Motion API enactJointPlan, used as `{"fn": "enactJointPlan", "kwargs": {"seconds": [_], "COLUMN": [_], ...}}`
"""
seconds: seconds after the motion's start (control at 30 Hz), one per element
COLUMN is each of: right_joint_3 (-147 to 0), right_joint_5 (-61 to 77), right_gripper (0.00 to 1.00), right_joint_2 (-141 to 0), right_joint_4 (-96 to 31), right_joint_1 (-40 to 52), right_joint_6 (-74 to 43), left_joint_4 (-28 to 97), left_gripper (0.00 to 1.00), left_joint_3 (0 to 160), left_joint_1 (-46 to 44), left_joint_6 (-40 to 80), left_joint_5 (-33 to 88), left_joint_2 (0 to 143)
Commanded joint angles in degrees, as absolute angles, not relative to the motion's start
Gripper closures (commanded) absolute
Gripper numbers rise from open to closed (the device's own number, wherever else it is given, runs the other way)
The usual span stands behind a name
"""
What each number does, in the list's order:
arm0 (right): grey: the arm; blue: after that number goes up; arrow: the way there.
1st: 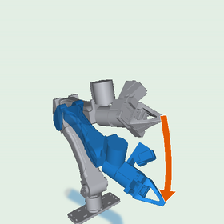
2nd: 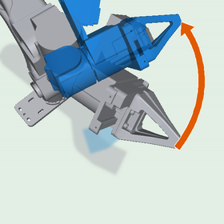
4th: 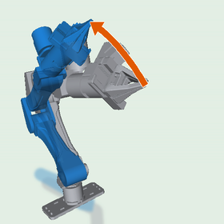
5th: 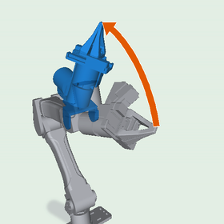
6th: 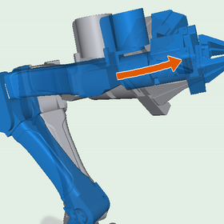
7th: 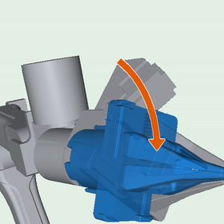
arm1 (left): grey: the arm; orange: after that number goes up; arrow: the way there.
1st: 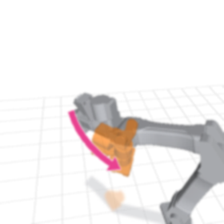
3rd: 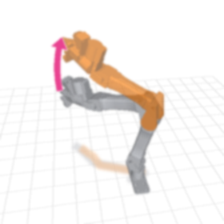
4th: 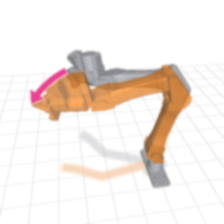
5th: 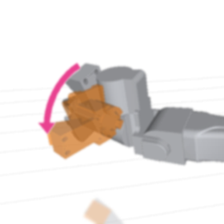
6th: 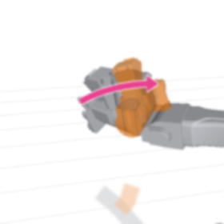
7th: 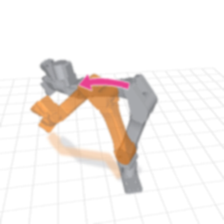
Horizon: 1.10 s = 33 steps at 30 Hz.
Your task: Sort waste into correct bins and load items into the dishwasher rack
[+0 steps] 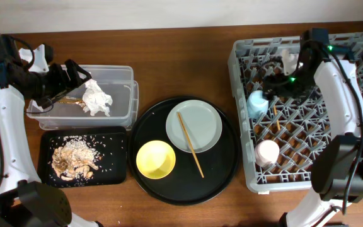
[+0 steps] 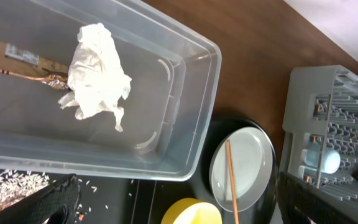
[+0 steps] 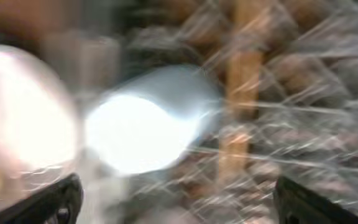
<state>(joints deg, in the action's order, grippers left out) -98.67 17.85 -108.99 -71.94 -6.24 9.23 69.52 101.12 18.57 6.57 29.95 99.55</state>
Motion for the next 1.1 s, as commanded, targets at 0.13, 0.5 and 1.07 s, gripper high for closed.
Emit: {"fn": "enactJointPlan", "kwargs": {"seconds": [0.13, 0.5, 1.07], "right_joint_3": [-100.2, -98.8, -67.1], "right_joint_5": [50.1, 4.8, 3.8], "right_gripper": [0.25, 0.69, 0.60], "right_joint_2": [-109.1, -109.1, -109.1], "right_joint_4": [-75.7, -72.3, -36.5], "right_joint_1": [5.7, 35.0, 38.5], "right_joint_6": [6.6, -19.6, -20.4], "left_joint_4": [69.5, 69.5, 69.5], "left_gripper": [0.01, 0.01, 0.01], "left_joint_3": [101.3, 101.3, 101.3], "left_joint_1": [18.9, 18.9, 18.9], "left_joint_6": [6.8, 6.8, 6.8], "left_joint_5": [30.1, 30.1, 30.1], "left_joint_2": [99.5, 99.5, 99.5]}}
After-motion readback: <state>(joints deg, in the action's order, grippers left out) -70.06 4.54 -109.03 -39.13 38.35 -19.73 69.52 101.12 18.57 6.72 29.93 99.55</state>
